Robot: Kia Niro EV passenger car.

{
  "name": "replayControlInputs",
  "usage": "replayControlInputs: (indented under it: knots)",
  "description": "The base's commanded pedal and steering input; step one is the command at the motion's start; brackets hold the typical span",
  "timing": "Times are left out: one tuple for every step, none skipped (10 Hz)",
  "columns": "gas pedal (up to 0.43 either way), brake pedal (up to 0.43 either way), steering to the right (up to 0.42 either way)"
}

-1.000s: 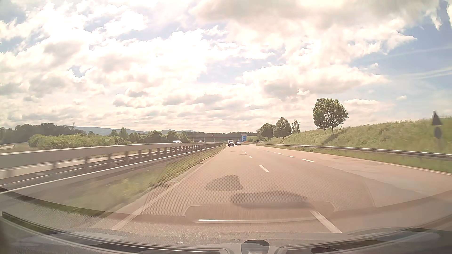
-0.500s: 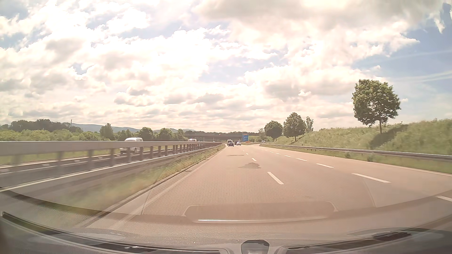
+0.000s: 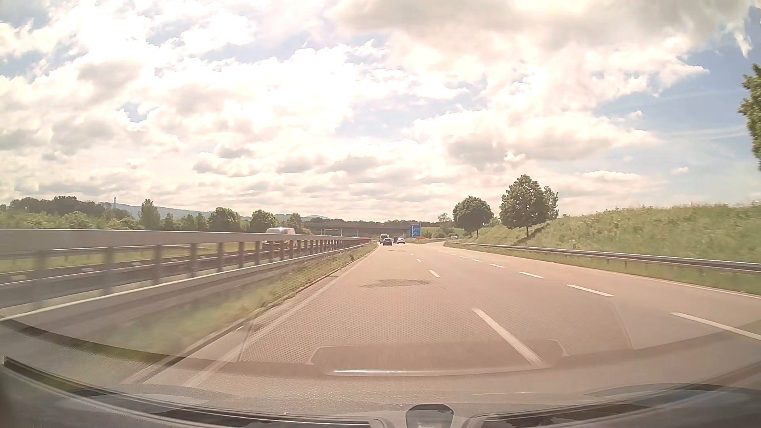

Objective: Follow the waypoints while adhering to traffic rules and regulations

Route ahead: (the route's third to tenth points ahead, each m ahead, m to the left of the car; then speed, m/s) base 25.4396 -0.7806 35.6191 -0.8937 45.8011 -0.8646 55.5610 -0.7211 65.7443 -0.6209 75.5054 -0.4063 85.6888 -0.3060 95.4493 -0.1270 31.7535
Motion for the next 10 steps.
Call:
replayControlInputs:
  knots:
    - [0.228,0.000,0.001]
    - [0.228,0.000,0.001]
    - [0.228,0.000,0.001]
    - [0.228,0.000,0.001]
    - [0.220,0.000,0.002]
    - [0.220,0.000,0.001]
    - [0.220,0.000,0.001]
    - [0.220,0.000,0.001]
    - [0.220,0.000,0.001]
    - [0.220,0.000,0.001]
